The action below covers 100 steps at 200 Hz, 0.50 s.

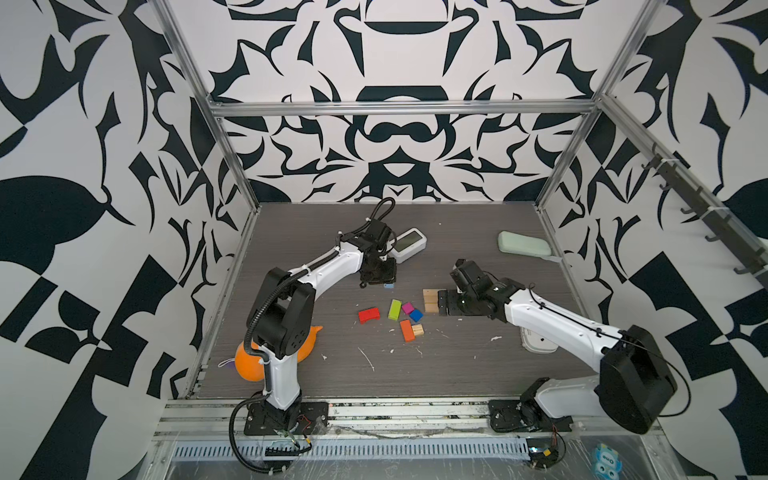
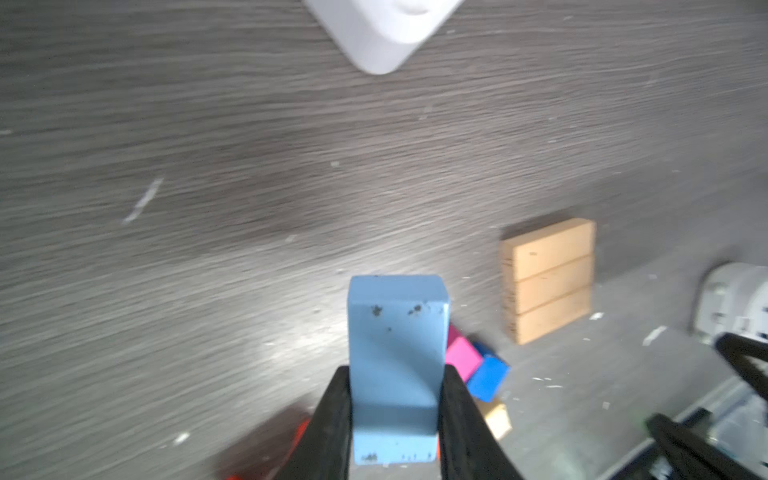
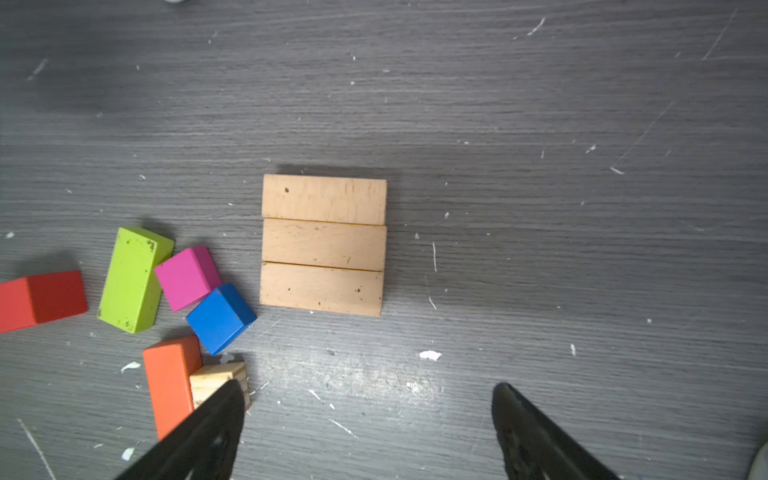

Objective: Build the wood block tower
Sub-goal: 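Carry the light blue block with the left gripper over the wood blocks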

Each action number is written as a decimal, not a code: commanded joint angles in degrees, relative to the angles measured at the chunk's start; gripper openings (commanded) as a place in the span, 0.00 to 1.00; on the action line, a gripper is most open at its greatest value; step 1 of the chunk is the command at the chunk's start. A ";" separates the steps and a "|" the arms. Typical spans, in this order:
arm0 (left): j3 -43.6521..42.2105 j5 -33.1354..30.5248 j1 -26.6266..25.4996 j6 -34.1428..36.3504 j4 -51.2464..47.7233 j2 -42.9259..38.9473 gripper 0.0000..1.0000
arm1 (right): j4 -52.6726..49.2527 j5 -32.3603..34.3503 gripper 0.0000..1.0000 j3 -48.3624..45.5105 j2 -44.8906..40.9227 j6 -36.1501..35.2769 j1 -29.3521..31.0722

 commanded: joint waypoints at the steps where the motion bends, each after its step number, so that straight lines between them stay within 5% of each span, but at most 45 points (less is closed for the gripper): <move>1: 2.31 3.16 -2.00 -4.41 1.25 0.03 0.26 | 1.81 -1.54 0.97 -1.20 -2.69 -0.13 -1.32; 100: 4.60 6.91 -8.96 -19.13 10.05 5.12 0.27 | 4.22 -4.50 0.97 -7.05 -10.21 -0.50 -5.03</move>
